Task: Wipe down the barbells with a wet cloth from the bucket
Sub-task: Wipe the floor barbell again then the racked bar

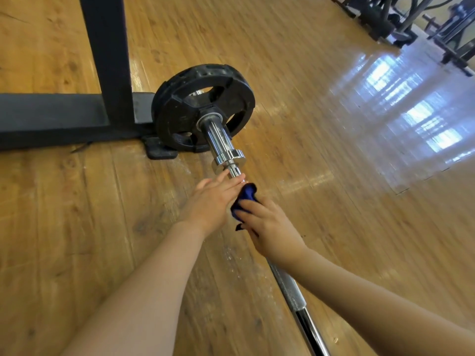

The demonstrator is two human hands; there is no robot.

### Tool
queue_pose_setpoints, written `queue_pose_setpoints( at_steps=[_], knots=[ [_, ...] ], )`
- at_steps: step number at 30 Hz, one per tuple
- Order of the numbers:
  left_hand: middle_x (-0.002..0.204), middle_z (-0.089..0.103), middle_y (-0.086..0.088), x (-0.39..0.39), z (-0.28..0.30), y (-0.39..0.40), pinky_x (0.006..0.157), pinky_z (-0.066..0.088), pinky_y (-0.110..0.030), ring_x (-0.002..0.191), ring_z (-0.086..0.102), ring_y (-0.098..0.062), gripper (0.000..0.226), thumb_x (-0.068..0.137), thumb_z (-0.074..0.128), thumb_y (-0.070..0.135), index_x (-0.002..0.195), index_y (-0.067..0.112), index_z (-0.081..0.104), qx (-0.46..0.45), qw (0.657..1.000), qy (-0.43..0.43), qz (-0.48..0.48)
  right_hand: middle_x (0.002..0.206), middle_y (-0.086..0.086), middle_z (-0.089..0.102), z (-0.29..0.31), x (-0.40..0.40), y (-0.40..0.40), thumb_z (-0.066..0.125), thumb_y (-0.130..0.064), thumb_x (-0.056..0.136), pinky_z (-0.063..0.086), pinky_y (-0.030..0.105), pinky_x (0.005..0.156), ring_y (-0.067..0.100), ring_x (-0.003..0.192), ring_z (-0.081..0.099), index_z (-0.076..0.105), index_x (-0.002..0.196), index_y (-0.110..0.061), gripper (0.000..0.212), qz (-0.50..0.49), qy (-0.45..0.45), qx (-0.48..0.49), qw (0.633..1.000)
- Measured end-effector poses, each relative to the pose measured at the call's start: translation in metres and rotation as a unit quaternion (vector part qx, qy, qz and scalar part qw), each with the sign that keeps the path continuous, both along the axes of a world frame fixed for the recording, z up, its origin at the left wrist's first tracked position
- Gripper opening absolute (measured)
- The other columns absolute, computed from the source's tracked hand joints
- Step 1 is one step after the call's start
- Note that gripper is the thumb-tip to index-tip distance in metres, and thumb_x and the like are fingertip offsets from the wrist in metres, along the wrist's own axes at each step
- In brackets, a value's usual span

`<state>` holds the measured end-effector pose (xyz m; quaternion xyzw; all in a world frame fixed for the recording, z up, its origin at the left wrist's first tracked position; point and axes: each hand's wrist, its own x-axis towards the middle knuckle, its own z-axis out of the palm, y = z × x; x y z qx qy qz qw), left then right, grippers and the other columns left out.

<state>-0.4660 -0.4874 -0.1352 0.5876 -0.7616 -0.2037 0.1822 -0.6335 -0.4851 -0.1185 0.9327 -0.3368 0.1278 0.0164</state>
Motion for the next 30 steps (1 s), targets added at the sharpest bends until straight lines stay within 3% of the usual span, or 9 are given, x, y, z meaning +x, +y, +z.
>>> queue_pose_setpoints(
  at_steps=[5, 8, 12, 15, 20, 25, 30],
  knots=[
    [0.156, 0.003, 0.021, 0.002, 0.004, -0.001, 0.116, 0.000, -0.032, 0.145, -0.007, -0.008, 0.081, 0.087, 0.040, -0.008, 0.150, 0.036, 0.012, 0.005, 1.000, -0.023, -0.003, 0.099, 0.000, 0.068, 0.003, -0.029, 0.034, 0.080, 0.003, 0.057, 0.054, 0.036, 0.075, 0.023, 0.109, 0.046, 0.073, 0.091, -0.011, 0.037, 0.034, 0.071, 0.016, 0.997],
    [0.157, 0.002, 0.019, -0.006, 0.001, 0.002, 0.116, 0.001, -0.032, 0.145, -0.007, -0.008, 0.077, 0.090, 0.039, -0.005, 0.150, 0.033, 0.011, -0.004, 1.000, -0.017, 0.006, 0.103, 0.001, 0.068, 0.008, -0.021, 0.027, 0.069, -0.003, 0.069, 0.056, 0.038, 0.073, 0.025, 0.111, 0.050, 0.073, 0.095, -0.011, 0.027, 0.015, 0.048, 0.012, 0.999],
    [0.156, 0.012, 0.020, 0.002, -0.003, -0.001, 0.114, 0.001, -0.028, 0.145, -0.001, -0.006, 0.074, 0.090, 0.041, -0.007, 0.149, 0.034, 0.021, -0.015, 1.000, 0.012, 0.004, 0.109, 0.003, 0.068, 0.003, 0.013, -0.004, 0.056, -0.011, 0.078, 0.053, 0.041, 0.083, 0.033, 0.117, 0.056, 0.072, 0.102, -0.010, 0.029, -0.036, 0.081, -0.010, 0.996],
    [0.156, 0.010, 0.022, 0.008, 0.000, -0.004, 0.114, -0.003, -0.029, 0.145, -0.004, -0.006, 0.079, 0.088, 0.040, -0.009, 0.148, 0.037, 0.019, -0.004, 1.000, -0.007, -0.013, 0.111, 0.008, 0.066, -0.001, -0.003, 0.013, 0.069, -0.003, 0.072, 0.056, 0.043, 0.077, 0.034, 0.104, 0.061, 0.070, 0.106, -0.006, 0.033, -0.062, 0.080, -0.012, 0.995],
    [0.157, 0.004, 0.020, -0.001, -0.001, 0.002, 0.116, -0.003, -0.031, 0.145, -0.008, -0.007, 0.081, 0.087, 0.039, -0.010, 0.149, 0.035, 0.014, -0.009, 1.000, -0.006, 0.002, 0.107, 0.015, 0.067, 0.000, -0.022, 0.043, 0.048, -0.023, 0.088, 0.057, 0.040, 0.073, 0.031, 0.089, 0.065, 0.067, 0.111, 0.000, 0.037, -0.153, 0.055, -0.013, 0.987],
    [0.157, 0.001, 0.019, -0.006, -0.005, 0.005, 0.116, -0.002, -0.031, 0.145, -0.010, -0.008, 0.076, 0.091, 0.037, -0.006, 0.150, 0.033, 0.010, -0.029, 0.999, -0.018, 0.015, 0.082, 0.010, 0.070, 0.000, 0.022, 0.008, 0.083, -0.017, 0.065, 0.053, 0.031, 0.056, 0.025, 0.066, 0.064, 0.070, 0.096, 0.001, 0.038, -0.234, 0.039, -0.034, 0.971],
    [0.157, 0.001, 0.019, -0.003, -0.003, 0.003, 0.116, -0.003, -0.030, 0.145, -0.010, -0.008, 0.078, 0.089, 0.037, -0.007, 0.150, 0.033, 0.010, -0.031, 0.999, -0.020, 0.008, 0.058, 0.000, 0.057, 0.002, 0.016, 0.027, 0.091, -0.017, 0.044, 0.033, 0.025, 0.038, 0.018, 0.047, 0.049, 0.072, 0.091, -0.003, 0.052, -0.242, 0.131, -0.042, 0.960]
  ],
)
